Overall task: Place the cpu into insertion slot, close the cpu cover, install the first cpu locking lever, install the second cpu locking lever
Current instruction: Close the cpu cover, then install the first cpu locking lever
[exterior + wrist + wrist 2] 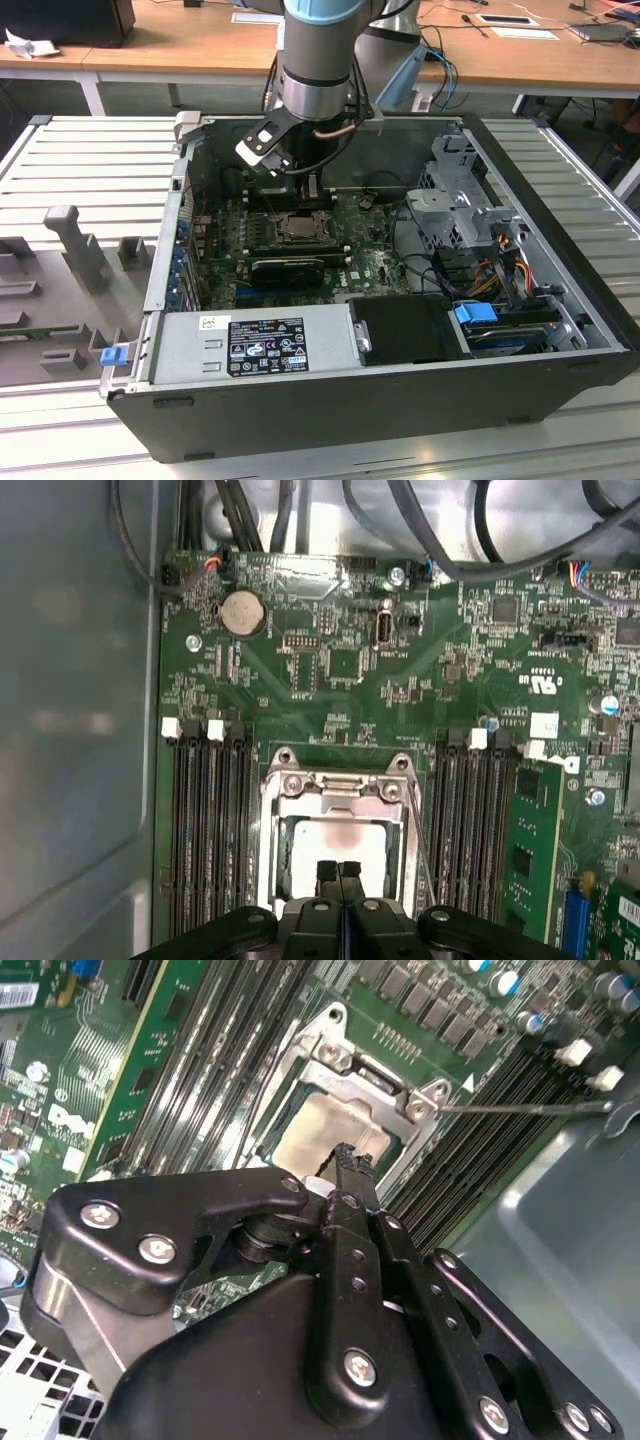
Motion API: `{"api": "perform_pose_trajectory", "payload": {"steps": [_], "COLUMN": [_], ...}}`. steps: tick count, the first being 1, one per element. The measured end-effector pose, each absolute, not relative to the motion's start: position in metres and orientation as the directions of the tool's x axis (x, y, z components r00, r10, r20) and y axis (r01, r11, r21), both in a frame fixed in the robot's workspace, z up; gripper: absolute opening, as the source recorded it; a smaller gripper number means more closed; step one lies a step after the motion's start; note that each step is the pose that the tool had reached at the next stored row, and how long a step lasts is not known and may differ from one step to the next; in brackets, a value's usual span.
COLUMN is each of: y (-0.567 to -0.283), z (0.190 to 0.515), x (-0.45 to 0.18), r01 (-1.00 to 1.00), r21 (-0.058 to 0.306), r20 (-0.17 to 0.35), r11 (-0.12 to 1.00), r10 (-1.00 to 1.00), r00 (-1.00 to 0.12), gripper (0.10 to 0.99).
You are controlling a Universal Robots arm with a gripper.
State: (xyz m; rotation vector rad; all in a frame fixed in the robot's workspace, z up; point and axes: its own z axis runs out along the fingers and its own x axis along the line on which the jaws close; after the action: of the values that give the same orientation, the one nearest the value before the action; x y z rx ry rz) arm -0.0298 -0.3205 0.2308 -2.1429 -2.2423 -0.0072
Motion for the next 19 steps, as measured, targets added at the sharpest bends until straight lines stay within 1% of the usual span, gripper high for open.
{"api": "perform_pose_trajectory", "payload": {"steps": [19], "y": [-0.3205], "z": [0.2373], "x": [-0.0363], "r01": [0.999], "r21": [-0.022], "r20": [0.032], "r11": [0.046], "r10": [0.998], "r00": [-0.045], "gripper": [0.106]}}
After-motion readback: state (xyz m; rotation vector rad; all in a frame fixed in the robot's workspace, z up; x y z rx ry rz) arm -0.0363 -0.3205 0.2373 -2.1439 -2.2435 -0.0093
